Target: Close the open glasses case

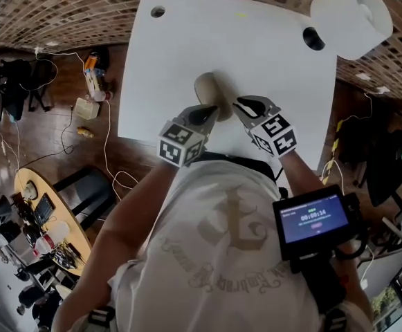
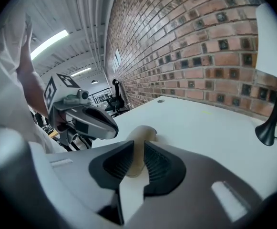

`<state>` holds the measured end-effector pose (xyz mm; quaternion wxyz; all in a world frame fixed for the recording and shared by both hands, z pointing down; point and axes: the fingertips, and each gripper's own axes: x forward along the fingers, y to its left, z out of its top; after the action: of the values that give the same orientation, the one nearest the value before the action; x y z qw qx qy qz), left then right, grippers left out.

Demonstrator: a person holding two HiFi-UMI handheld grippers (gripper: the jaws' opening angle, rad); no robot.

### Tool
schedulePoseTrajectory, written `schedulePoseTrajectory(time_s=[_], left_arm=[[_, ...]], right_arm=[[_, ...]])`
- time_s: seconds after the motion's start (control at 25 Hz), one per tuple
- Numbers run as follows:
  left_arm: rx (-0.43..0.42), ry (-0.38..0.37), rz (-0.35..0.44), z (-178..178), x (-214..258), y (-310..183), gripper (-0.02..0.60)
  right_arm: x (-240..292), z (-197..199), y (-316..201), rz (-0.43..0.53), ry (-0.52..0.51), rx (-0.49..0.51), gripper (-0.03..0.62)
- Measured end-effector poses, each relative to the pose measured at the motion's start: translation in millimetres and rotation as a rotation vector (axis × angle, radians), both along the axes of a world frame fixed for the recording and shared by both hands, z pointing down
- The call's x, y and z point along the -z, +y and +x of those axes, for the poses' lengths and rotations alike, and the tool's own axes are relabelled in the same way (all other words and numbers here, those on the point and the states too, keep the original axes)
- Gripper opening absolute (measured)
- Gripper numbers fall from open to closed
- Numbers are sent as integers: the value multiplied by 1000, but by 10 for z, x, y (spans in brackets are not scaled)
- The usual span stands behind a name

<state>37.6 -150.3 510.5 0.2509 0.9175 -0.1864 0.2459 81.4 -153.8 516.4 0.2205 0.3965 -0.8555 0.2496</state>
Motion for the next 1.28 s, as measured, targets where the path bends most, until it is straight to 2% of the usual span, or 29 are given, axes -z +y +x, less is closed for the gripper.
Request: schedulePoseTrajectory(time_s=[0.16,0.44,0.68,0.84,0.96,1.28], left_arm=[[-19,-8,16,172,95,172,5],[-7,-7,91,364,235,209,5],[-65,17,136,545,412,217,5],[-103,60,161,620,559,316,5],[-131,101,172,589,685,468,5],[-157,162,192,166,912,736,5]], right_arm=[[139,226,180,23,-13,-35,42],[449,490,300,117,-109,-88,31],[651,748,338,170,-170,-192,31],[834,836,482,225,-185,-251,29],[986,845,694,263,-168,-291,25],[1228,559,1104,319,-129,-381,8]])
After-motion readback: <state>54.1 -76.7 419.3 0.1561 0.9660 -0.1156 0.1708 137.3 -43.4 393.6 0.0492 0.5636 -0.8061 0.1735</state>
